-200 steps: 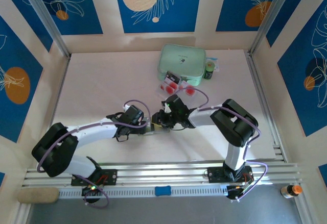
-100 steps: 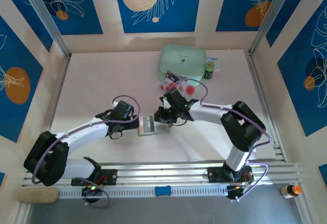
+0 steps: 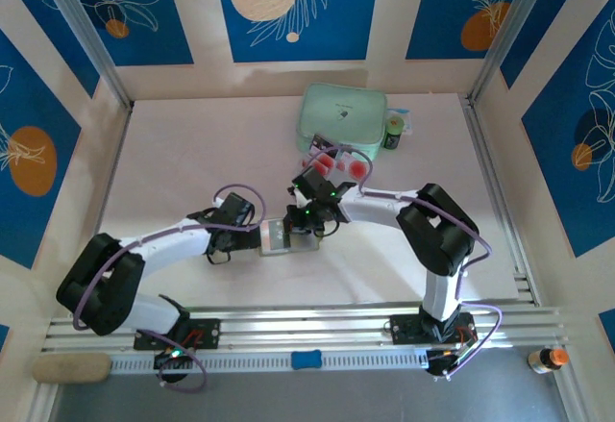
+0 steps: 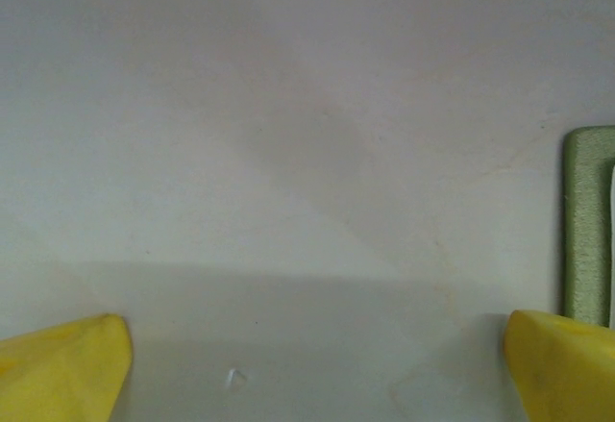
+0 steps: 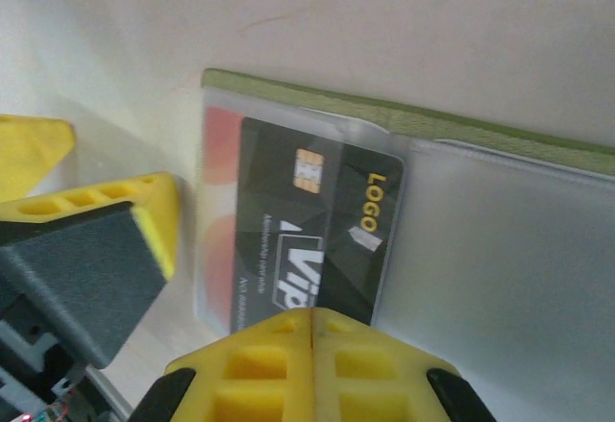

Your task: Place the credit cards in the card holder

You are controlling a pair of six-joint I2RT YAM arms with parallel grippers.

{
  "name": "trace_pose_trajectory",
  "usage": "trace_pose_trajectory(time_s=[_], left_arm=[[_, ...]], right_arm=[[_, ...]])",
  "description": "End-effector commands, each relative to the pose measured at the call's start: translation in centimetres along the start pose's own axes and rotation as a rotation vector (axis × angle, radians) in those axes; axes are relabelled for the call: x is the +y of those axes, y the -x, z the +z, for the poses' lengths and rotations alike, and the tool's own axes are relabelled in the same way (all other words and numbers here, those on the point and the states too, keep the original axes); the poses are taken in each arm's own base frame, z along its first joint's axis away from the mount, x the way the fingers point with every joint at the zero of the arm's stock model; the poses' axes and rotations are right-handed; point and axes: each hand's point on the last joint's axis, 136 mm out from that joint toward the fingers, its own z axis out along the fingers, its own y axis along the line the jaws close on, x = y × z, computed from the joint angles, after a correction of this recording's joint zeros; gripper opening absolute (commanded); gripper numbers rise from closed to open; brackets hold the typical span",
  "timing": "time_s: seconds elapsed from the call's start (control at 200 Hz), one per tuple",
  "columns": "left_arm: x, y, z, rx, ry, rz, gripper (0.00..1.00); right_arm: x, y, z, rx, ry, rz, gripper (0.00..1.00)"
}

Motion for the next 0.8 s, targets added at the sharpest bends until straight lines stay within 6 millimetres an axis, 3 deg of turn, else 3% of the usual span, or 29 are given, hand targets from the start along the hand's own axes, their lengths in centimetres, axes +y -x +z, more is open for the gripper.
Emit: trace_pose_trajectory(time_s=[0.0, 0.175, 0.5, 0.655, 0.795], left_arm=[[0.0, -0.6, 0.5, 0.042, 0.000, 0.008, 1.00], [-0.1, -0.4, 0.6, 0.039, -0.002, 0.013, 1.00], [-0.2, -0.4, 0.7, 0.036, -0.007, 0.014, 1.00], [-0.3, -0.2, 0.5, 0.029, -0.016, 0.011, 1.00], [-0.2, 0.2, -0.3, 0.008, -0.017, -0.003, 1.00]], right_arm=[[-0.2, -0.1, 0.4, 0.020, -0.032, -0.020, 0.00], [-0.4, -0.3, 1.2, 0.034, -0.044, -0.019, 0.00], [2.2, -1.0, 2.8, 0.078, -0.013, -0.043, 0.00], [3.3, -0.4, 1.4, 0.053, 0.018, -0.045, 0.00], [3.1, 0.3, -0.3, 0.011, 0.020, -0.037, 0.00]])
